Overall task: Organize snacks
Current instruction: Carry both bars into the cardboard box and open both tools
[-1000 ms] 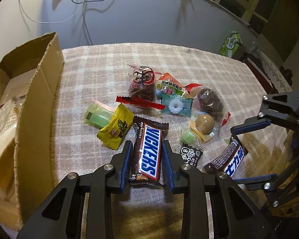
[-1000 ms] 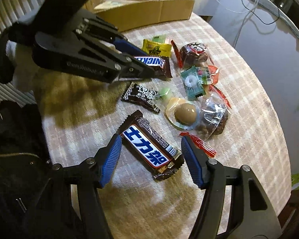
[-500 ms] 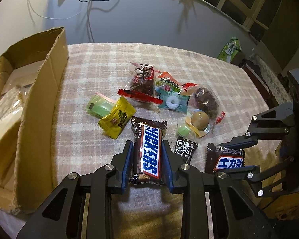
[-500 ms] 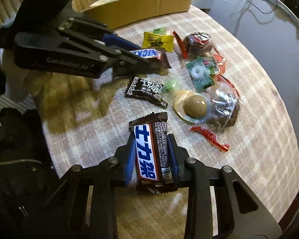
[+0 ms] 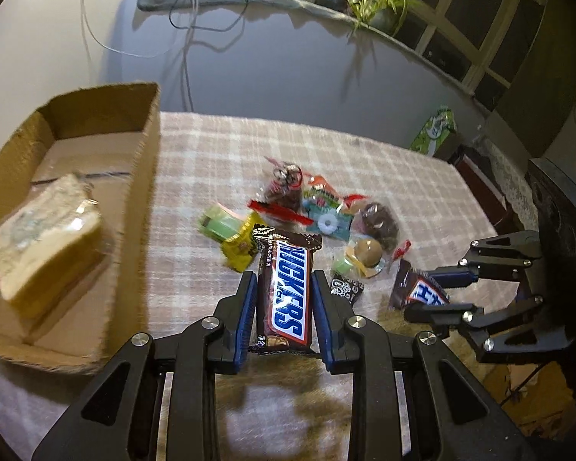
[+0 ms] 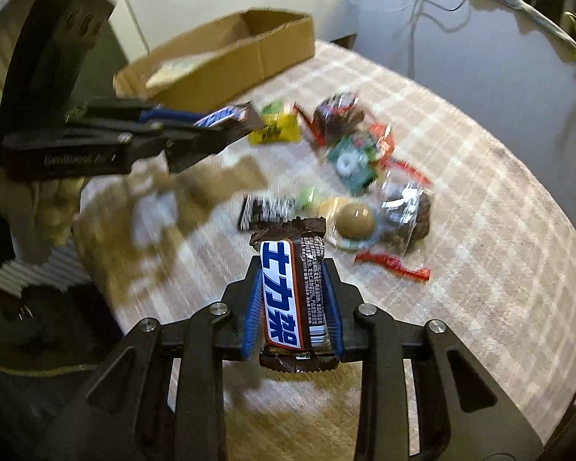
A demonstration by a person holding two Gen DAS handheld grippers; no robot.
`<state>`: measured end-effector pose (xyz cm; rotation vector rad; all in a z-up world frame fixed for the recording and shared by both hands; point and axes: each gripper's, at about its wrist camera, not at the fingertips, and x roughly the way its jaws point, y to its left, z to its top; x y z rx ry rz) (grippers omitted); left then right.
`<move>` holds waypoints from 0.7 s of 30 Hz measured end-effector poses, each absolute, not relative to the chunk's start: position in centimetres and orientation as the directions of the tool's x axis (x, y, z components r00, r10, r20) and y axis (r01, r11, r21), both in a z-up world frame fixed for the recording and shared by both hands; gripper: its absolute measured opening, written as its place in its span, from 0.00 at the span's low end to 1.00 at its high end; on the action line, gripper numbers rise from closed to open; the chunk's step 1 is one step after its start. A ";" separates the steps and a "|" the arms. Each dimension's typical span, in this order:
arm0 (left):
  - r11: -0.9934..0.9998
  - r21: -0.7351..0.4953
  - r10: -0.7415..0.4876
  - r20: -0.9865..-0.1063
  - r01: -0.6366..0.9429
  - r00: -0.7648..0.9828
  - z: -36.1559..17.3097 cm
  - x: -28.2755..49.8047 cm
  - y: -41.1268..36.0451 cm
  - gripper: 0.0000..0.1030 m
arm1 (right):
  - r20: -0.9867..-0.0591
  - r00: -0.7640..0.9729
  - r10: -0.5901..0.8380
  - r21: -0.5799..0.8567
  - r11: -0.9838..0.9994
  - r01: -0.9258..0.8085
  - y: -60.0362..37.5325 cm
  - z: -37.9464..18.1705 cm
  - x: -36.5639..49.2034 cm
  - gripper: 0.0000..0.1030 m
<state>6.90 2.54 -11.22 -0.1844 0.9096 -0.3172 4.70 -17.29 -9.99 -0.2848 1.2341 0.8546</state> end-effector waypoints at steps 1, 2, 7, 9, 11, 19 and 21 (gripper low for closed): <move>0.939 -0.286 -0.342 -0.740 0.189 0.580 -10.9 6.7 2.8 0.26 | -0.901 0.084 0.425 0.254 0.676 -0.692 -17.0 -9.7 4.9 0.29; 0.941 -0.282 -0.337 -0.736 0.186 0.587 -10.6 6.5 3.1 0.26 | -0.897 0.091 0.433 0.259 0.682 -0.684 -16.8 -9.4 5.1 0.29; 0.951 -0.271 -0.304 -0.714 0.151 0.631 -9.2 5.7 5.4 0.26 | -0.876 0.130 0.465 0.272 0.697 -0.664 -15.1 -7.9 6.4 0.29; 0.955 -0.265 -0.288 -0.705 0.135 0.648 -8.7 5.4 6.4 0.26 | -0.866 0.146 0.479 0.275 0.698 -0.661 -14.1 -7.1 7.0 0.29; 0.958 -0.260 -0.273 -0.699 0.120 0.661 -8.4 5.2 7.3 0.26 | -0.857 0.157 0.490 0.278 0.698 -0.660 -13.3 -6.9 7.5 0.29; 0.972 -0.230 -0.196 -0.689 0.046 0.697 -7.7 4.5 10.7 0.26 | -0.824 0.190 0.533 0.302 0.698 -0.649 -9.0 -5.5 11.3 0.29; 0.973 -0.228 -0.182 -0.690 0.028 0.700 -7.7 4.4 11.6 0.26 | -0.820 0.194 0.538 0.303 0.697 -0.650 -8.1 -5.4 12.1 0.29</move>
